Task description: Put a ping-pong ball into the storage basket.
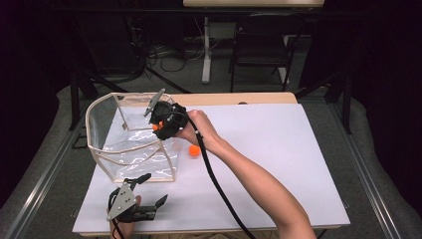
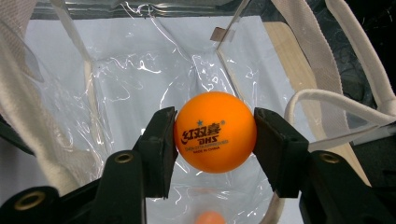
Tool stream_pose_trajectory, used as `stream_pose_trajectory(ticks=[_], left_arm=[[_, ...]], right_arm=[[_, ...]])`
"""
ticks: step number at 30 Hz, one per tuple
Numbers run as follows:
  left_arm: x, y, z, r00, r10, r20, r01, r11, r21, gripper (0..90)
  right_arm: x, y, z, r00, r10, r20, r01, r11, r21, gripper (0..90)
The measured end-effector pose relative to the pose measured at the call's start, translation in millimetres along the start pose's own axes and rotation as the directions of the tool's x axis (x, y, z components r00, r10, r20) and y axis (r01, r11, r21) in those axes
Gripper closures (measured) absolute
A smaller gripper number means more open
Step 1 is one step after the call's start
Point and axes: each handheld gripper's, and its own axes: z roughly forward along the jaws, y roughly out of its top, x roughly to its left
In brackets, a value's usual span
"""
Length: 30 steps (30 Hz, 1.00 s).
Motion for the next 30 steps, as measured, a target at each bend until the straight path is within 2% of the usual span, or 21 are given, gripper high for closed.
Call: stream_pose_trajectory(ticks=[2,6,10,12,18,30], left_arm=[[0.1,0.0,-0.1,1.0000,0.000,0.000,0.000,1.0000,0.000,15.7],[0.0,0.0,0.0,1.0000,-0.001,0.000,0.001,1.0000,0.000,15.7],[0.2,0.0,0.2,1.0000,0.002,0.000,-0.002,1.0000,0.002,15.7],[0.1,-0.1,0.2,1.0000,-0.002,0.001,0.002,1.0000,-0.001,15.7],[0.2,0.0,0.3,1.0000,-0.001,0.001,0.001,1.0000,0.001,15.7],[0.2,-0.1,0.1,1.0000,-0.004,-0.002,0.004,1.0000,-0.001,15.7]], right_arm=[[-0.5,-0.4,-0.3,1.0000,0.003,0.001,-0.003,1.000,-0.002,49.7],[-2.9,-1.9,-4.1,0.9993,0.034,0.011,-0.034,0.999,-0.027,37.3],[-5.7,-4.1,-10.3,0.9970,0.076,0.015,-0.075,0.995,-0.065,20.4],[-7.9,-5.6,-14.0,0.9956,0.093,0.004,-0.093,0.992,-0.083,14.9],[-13.8,-9.8,-24.8,0.9917,0.128,-0.014,-0.129,0.982,-0.136,9.7],[-23.1,-22.9,-47.2,0.9862,0.163,-0.030,-0.166,0.969,-0.182,6.7]])
